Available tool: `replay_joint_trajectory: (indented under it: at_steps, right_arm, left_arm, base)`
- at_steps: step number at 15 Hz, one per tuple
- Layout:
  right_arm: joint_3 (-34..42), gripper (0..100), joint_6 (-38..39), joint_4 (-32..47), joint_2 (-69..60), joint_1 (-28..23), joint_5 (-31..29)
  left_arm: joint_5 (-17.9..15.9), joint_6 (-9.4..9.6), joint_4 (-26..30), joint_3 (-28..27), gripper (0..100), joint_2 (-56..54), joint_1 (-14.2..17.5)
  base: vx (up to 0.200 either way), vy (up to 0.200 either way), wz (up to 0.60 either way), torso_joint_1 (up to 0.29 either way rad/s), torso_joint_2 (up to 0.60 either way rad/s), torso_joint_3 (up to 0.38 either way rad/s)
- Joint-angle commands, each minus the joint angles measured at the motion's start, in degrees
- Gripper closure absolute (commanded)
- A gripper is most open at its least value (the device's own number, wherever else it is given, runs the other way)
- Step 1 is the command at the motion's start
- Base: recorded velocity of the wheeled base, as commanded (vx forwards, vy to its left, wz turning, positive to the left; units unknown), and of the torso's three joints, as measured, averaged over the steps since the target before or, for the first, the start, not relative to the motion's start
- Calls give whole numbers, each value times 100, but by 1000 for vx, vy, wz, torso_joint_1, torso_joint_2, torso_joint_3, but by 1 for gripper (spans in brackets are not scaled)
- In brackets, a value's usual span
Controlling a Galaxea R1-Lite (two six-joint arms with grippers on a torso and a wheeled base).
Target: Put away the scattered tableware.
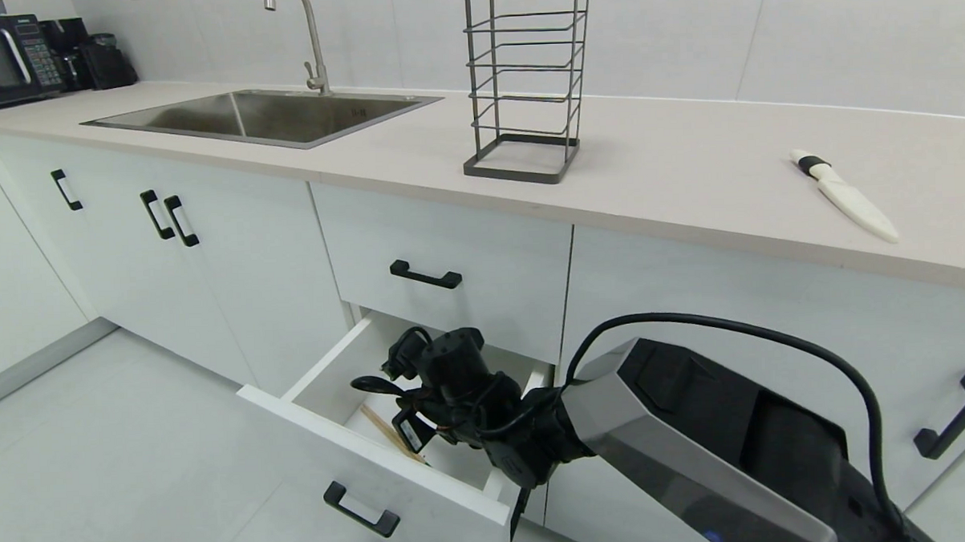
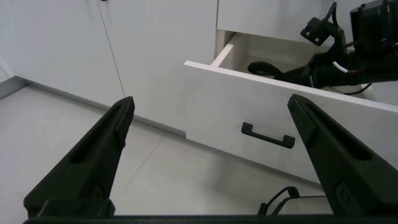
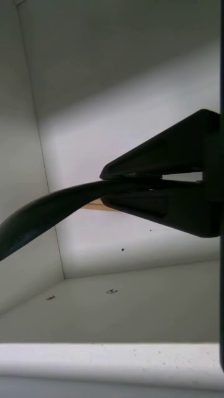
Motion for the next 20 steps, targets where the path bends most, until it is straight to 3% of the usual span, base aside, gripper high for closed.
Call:
replay_joint_trajectory:
  at_steps: [1, 12, 13, 20]
  right_arm:
    - [-57, 100, -1, -3, 130, 0, 4]
    - [-400, 100, 280, 480, 253, 9, -180]
    - [-409, 0, 280, 533, 253, 9, -180]
    - [-444, 0, 139, 357, 279, 27, -180]
  left_arm:
    - [-1, 0, -2, 0, 0, 7, 1]
    - [-1, 0, -2, 0, 0, 7, 1]
    - [-1, 0, -2, 0, 0, 7, 1]
    - [-1, 0, -2, 0, 0, 7, 1]
  base:
    - [0, 0, 0, 0, 0, 0]
    - [0, 0, 0, 0, 0, 0]
    - [0, 0, 0, 0, 0, 0]
    - [0, 0, 0, 0, 0, 0]
